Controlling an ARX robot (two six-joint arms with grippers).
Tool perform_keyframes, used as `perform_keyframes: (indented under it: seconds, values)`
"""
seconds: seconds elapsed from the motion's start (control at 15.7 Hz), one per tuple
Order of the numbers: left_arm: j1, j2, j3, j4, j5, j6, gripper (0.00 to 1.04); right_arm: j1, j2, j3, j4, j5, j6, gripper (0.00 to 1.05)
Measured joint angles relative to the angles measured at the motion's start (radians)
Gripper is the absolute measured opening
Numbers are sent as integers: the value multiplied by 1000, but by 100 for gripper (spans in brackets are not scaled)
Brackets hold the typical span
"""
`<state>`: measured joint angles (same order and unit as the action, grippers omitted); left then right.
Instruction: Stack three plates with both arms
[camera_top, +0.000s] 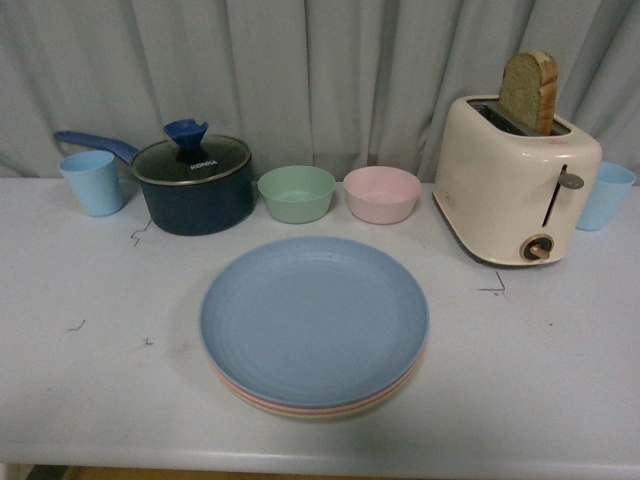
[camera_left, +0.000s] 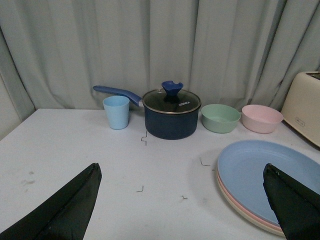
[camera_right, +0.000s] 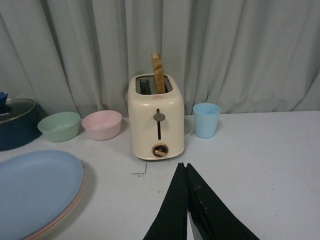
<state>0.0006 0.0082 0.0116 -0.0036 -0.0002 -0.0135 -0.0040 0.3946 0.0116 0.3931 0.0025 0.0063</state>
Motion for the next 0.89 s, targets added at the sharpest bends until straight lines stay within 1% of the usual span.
perform_keyframes:
  seconds: [0.25,0.57,0.64,0.7,0.76,0.83,0.89]
  values:
    - [0,0,0,0,0,0,98,0,-116,0,-113,0,0,2]
    - [0,0,0,0,0,0,98,0,-217,0,-212,0,0,2]
    - [0,0,0,0,0,0,98,0,-249,0,-260,0,0,2]
    - [0,0,0,0,0,0,98,0,-359,0,-402,-2,0,2]
    - [0,0,0,0,0,0,98,0,-391,3,-378,-3,0,2]
    - [0,0,0,0,0,0,98,0,-390,0,-404,-2,0,2]
    - [0,0,0,0,0,0,98,0,-391,0,-396,-3,-2,4]
